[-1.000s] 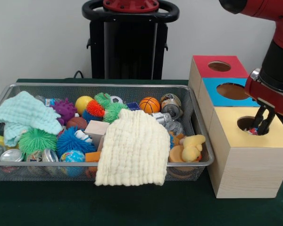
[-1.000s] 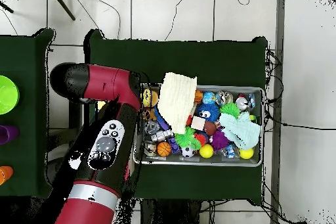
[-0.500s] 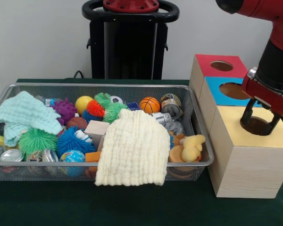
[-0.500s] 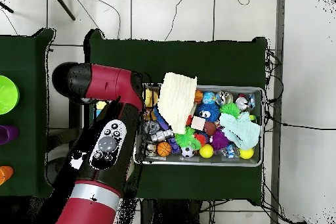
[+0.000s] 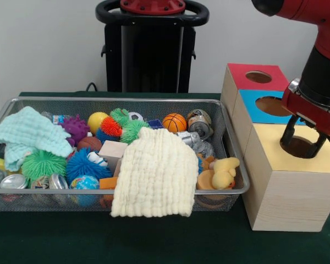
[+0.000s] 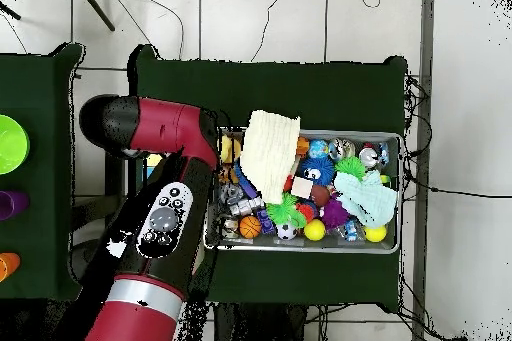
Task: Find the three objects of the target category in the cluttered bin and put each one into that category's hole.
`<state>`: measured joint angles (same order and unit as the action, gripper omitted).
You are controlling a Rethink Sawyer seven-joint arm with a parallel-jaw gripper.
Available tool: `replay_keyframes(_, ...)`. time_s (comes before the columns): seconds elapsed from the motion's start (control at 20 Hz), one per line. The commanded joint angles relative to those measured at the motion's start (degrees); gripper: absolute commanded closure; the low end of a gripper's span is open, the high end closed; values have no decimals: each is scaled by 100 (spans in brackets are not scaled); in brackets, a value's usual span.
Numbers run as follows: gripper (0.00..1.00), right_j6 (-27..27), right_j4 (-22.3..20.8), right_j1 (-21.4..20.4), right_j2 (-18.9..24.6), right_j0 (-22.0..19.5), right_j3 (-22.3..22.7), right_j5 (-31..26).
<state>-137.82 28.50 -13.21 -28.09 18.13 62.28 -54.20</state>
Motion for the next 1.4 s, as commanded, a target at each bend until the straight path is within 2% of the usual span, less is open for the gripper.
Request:
replay_keyframes(0.05, 0, -1039, -82, -162, 308, -233, 263, -604)
replay_keyframes(0.65, 0, -990, -71, -195, 337, -258, 307, -566)
replay_keyframes(0.7, 100, -996, -71, -193, 335, -251, 304, -567)
replay_keyframes(1.4, 100, -995, -108, -177, 331, -249, 267, -573)
